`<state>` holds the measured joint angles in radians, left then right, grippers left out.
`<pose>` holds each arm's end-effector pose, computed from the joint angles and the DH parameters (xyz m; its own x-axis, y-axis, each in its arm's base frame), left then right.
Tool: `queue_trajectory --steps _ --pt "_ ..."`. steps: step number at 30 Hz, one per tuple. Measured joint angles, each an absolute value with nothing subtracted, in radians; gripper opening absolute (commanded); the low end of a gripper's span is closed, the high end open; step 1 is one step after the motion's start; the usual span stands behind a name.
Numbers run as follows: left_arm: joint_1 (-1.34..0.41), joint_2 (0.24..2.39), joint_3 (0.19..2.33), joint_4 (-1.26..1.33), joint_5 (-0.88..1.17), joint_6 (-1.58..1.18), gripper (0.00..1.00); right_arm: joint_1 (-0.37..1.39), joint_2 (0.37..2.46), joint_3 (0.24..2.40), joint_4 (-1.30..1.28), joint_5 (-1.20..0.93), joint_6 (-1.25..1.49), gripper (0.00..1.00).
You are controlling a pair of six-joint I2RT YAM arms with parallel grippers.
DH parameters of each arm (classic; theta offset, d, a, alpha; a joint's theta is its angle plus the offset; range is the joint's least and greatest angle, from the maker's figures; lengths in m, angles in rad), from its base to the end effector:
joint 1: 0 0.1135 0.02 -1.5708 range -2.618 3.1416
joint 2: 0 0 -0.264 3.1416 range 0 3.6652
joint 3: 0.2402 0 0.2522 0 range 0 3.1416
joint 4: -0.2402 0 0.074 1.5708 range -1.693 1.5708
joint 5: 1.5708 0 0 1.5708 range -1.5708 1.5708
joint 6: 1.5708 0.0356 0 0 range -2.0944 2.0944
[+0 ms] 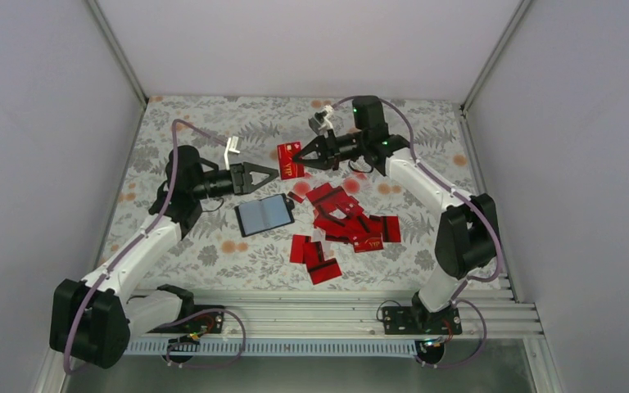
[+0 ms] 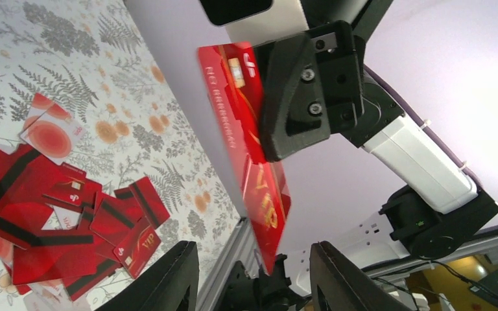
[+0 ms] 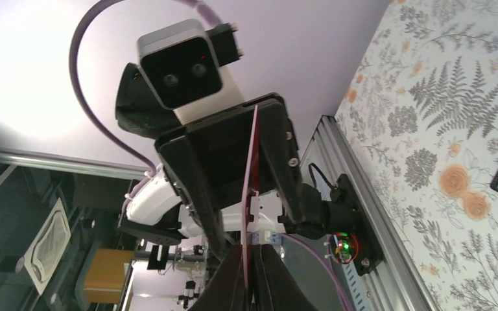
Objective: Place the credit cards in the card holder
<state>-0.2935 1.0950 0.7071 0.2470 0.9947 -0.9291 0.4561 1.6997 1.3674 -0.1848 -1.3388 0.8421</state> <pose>0.2221 -0.0983 0.2979 -0.8434 -0.2010 -0.4983 0.4624 0.2009 -0.8636 0.3228 0.1969 0.3115 -0.9377 -0.2690 -0.2199 -0.2421 0.0518 0.9689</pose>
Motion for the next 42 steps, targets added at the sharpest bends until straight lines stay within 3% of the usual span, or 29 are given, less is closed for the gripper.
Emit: queue_trajectory --steps 8,15,21,23,26,29,31,35,42 --pt "-0.292 1.124 0.709 0.323 1.000 -0.978 0.39 0.497 1.701 1.403 -0.204 -1.358 0.846 0.04" --pt "-0.292 1.127 0.709 0.382 1.000 -1.015 0.26 0.518 1.702 1.416 -0.222 -1.359 0.838 0.04" --pt "-0.292 1.129 0.708 0.389 1.000 -1.029 0.03 0.527 1.702 1.416 -0.224 -1.358 0.831 0.04" --pt "-0.292 1.129 0.708 0.402 1.003 -1.035 0.02 0.527 1.704 1.416 -0.228 -1.355 0.826 0.04" --pt "-0.292 1.128 0.705 0.410 1.003 -1.041 0.02 0.527 1.709 1.416 -0.229 -1.354 0.817 0.26" --pt "-0.292 1.127 0.703 0.393 0.995 -1.032 0.02 0.529 1.717 1.431 -0.263 -1.351 0.791 0.60" --pt "-0.291 1.123 0.703 0.353 0.974 -1.013 0.02 0.529 1.729 1.458 -0.301 -1.335 0.758 0.72" --pt "-0.282 1.113 0.720 0.164 0.899 -0.916 0.02 0.515 1.745 1.491 -0.383 -1.261 0.692 0.76" --pt "-0.255 1.122 0.798 -0.229 0.717 -0.704 0.02 0.492 1.798 1.493 -0.571 -0.998 0.598 0.74"
